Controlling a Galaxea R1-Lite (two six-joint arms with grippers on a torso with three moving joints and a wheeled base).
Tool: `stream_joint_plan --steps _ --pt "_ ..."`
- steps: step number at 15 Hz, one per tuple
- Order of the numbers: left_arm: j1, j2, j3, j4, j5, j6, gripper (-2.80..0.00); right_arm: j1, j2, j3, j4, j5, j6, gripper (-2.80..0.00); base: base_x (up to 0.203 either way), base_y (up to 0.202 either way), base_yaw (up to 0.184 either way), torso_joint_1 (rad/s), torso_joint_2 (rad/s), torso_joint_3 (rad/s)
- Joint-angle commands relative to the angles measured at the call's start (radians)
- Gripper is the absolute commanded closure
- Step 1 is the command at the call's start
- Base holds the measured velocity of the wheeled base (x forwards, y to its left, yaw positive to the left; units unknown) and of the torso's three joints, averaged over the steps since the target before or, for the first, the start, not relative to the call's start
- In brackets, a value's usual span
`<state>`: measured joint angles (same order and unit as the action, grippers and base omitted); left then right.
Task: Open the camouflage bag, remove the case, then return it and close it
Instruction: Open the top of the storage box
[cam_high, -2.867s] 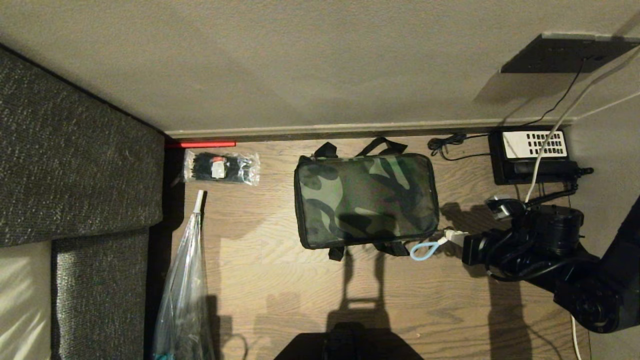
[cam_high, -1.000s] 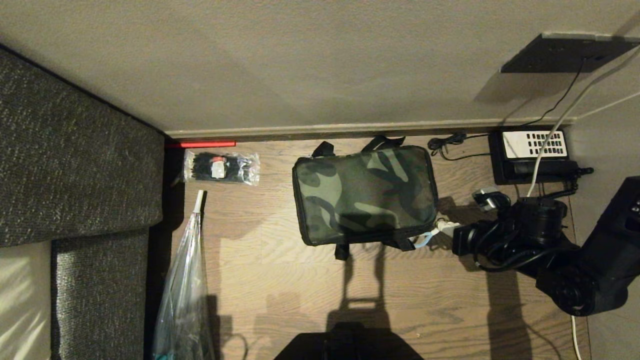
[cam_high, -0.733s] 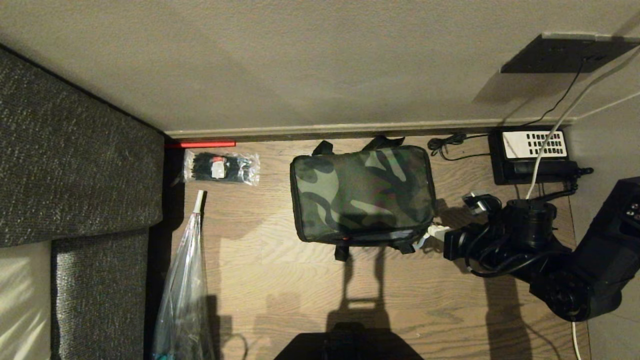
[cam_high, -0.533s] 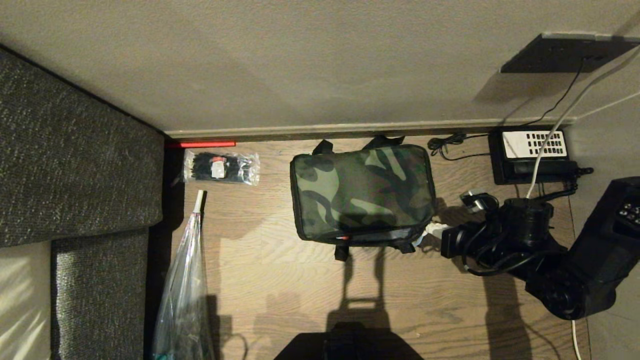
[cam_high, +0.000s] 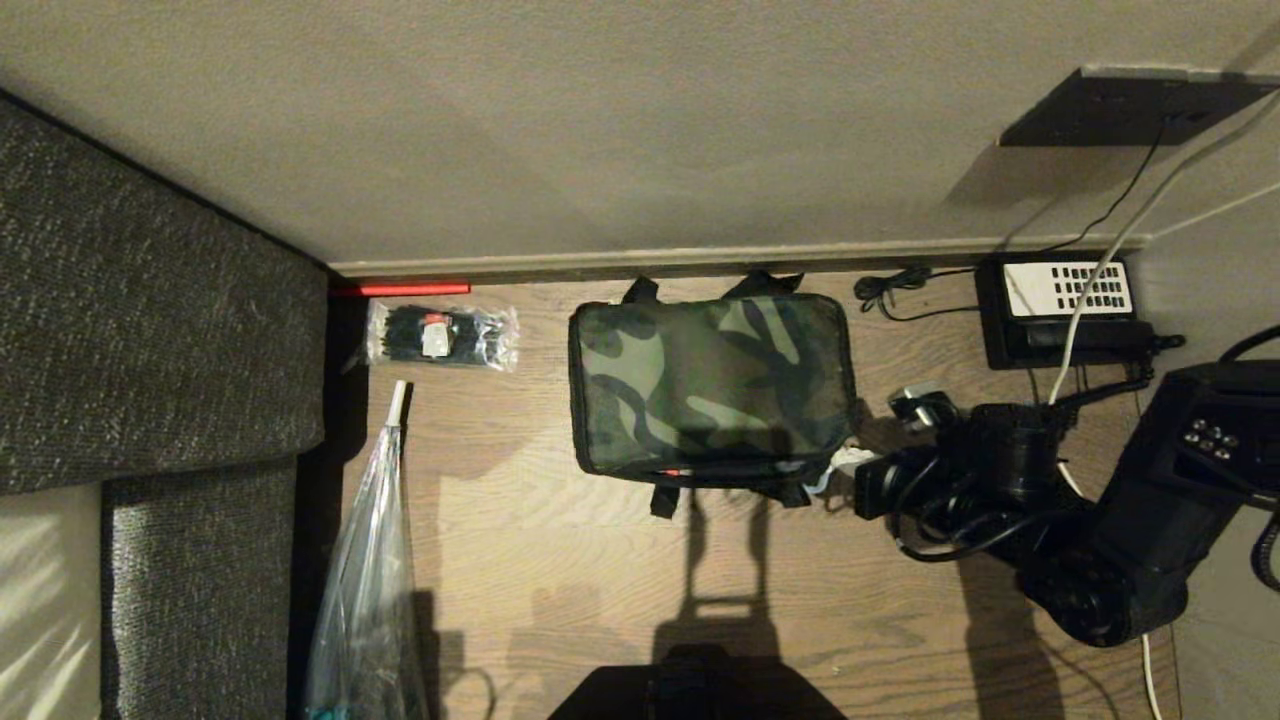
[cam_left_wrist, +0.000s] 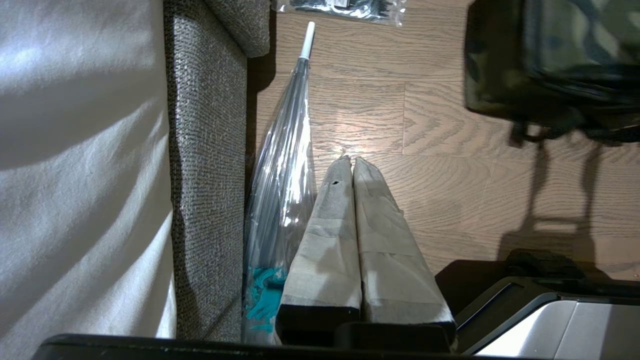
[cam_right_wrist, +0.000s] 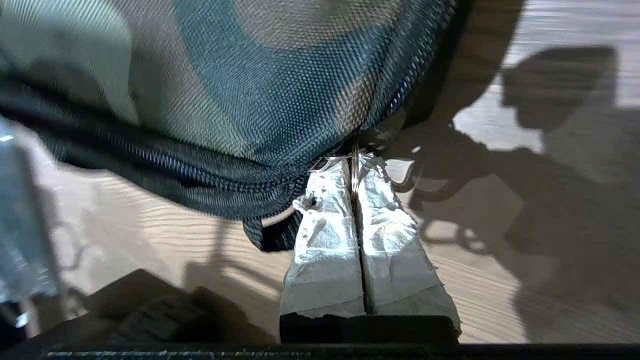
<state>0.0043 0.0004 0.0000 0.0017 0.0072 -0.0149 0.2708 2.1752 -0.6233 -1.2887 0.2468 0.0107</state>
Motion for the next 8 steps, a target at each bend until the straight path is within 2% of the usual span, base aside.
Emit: stream_joint_plan --steps 1,3,8 --pt "0.0 -0.002 0.003 0.0 0.0 0.0 0.0 0.047 0.015 -0.006 -0.008 -0.007 0.018 0.0 0.0 0.0 0.0 0.0 0.0 0.0" --pt "0.0 -0.001 0.003 0.0 0.0 0.0 0.0 0.073 0.015 -0.011 -0.011 -0.008 0.043 0.0 0.0 0.0 0.0 0.0 0.0 0.0" --pt "0.0 -0.001 0.003 0.0 0.0 0.0 0.0 0.07 0.011 0.006 -0.024 -0.006 0.038 0.0 0.0 0.0 0.0 0.0 0.0 0.0"
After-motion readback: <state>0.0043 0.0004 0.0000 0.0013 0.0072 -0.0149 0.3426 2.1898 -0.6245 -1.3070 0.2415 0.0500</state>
